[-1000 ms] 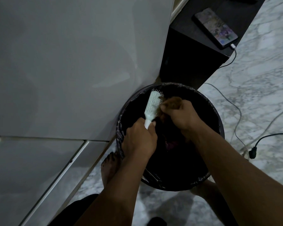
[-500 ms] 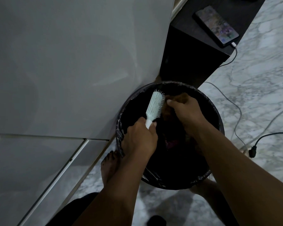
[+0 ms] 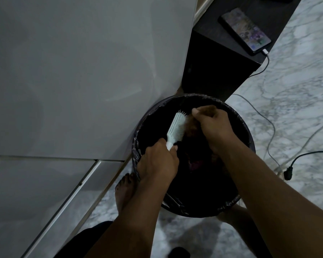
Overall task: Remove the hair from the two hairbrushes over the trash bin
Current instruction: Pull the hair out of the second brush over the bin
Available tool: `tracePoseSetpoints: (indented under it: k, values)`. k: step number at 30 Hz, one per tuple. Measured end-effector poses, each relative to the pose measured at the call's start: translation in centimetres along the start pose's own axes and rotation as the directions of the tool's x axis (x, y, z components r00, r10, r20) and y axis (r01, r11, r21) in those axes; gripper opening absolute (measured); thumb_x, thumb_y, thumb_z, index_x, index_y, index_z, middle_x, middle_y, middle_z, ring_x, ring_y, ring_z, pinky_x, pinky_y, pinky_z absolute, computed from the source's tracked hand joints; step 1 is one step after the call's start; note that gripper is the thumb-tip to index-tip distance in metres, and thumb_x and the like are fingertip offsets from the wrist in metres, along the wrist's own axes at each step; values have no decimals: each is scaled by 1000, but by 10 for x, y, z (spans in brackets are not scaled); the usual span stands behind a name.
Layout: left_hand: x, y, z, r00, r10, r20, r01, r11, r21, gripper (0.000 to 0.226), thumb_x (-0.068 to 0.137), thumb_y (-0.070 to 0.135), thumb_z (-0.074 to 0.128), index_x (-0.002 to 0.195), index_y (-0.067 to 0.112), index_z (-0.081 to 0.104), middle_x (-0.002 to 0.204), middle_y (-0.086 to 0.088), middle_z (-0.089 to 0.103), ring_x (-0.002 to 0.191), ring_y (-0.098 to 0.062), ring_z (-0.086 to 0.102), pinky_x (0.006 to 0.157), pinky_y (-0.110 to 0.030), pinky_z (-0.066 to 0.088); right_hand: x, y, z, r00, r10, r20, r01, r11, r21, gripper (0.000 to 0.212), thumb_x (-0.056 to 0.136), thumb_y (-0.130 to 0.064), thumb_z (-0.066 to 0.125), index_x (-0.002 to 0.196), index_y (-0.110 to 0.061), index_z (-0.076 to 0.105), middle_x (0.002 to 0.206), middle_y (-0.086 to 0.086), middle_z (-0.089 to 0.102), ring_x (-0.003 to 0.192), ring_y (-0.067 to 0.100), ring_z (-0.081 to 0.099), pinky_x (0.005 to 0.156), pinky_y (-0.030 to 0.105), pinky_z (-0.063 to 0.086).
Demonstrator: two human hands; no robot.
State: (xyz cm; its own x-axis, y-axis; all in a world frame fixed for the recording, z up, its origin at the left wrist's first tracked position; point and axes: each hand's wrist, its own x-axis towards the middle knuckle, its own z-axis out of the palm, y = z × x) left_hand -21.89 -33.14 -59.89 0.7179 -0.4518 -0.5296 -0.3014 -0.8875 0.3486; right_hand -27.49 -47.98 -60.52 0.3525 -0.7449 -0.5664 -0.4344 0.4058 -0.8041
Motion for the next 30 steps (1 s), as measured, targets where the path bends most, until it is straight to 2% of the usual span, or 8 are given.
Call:
tracePoseSetpoints:
  k: [4, 7, 10, 14, 18, 21, 25, 30]
  values:
    - [2, -3, 1, 998, -62, -5, 62, 998, -33, 37, 99, 54, 50, 110, 21, 60, 105, -4, 67, 94, -28, 65, 70, -35, 42, -3, -16, -6, 997, 78, -11, -73, 966, 250, 10, 96, -14, 63, 90, -8, 68, 83, 8, 69, 75, 20, 69, 64, 30, 61]
    - [4, -1, 1, 996, -82, -46, 78, 994, -82, 38, 99, 53, 49, 110, 19, 61, 104, -6, 68, 93, -28, 65, 69, -35, 41, 1, -9, -11, 993, 98, -71, -104, 991, -89, 10, 92, -19, 63, 88, -11, 68, 84, 8, 68, 77, 25, 68, 66, 32, 58]
    - [4, 0, 0, 995, -81, -51, 75, 992, -104, 38, 99, 53, 49, 108, 18, 62, 103, -5, 69, 93, -28, 65, 68, -34, 41, 4, 6, -14, 992, 130, -4, -108, 803, -586, 25, 84, -28, 66, 104, -12, 68, 98, 10, 67, 90, 30, 65, 80, 33, 51]
    - [4, 1, 0, 996, -78, -48, 73, 991, -110, 38, 99, 54, 49, 108, 20, 63, 103, -5, 69, 96, -30, 66, 70, -34, 42, 1, 8, -10, 971, 223, 89, -89, 680, -728, 34, 73, -31, 79, 101, -17, 66, 104, 6, 68, 98, 26, 64, 86, 32, 51]
    - [5, -1, 1, 998, -57, -5, 55, 988, -141, 37, 98, 54, 50, 105, 20, 63, 100, -4, 69, 92, -30, 66, 69, -34, 44, 4, 13, -8, 951, 294, 95, -101, 585, -805, 100, 38, -58, 79, 129, -19, 58, 130, 13, 60, 119, 35, 57, 106, 49, 46]
    - [6, -1, 2, 999, -51, 16, 53, 983, -178, 37, 98, 54, 50, 103, 20, 64, 97, -2, 69, 89, -28, 66, 69, -34, 46, 2, 12, -6, 955, 283, 90, -114, 631, -767, 109, 40, -62, 70, 138, -19, 52, 141, 15, 54, 128, 38, 52, 110, 50, 42]
    - [9, -3, 4, 998, -27, 58, 41, 966, -255, 36, 97, 55, 51, 93, 21, 63, 88, 0, 68, 79, -23, 67, 68, -36, 52, 2, 3, -6, 983, 173, 61, -127, 882, -454, 33, 88, -31, 69, 109, -6, 69, 112, 12, 72, 92, 26, 68, 82, 35, 56]
    - [9, 0, 9, 995, 76, 72, -49, 946, -320, 34, 96, 53, 55, 76, 26, 55, 76, 2, 65, 70, -21, 66, 65, -37, 57, 3, 13, 3, 911, 361, 198, -349, 932, -92, 49, 93, -48, 64, 116, -5, 68, 102, 7, 70, 95, 23, 67, 93, 44, 54]
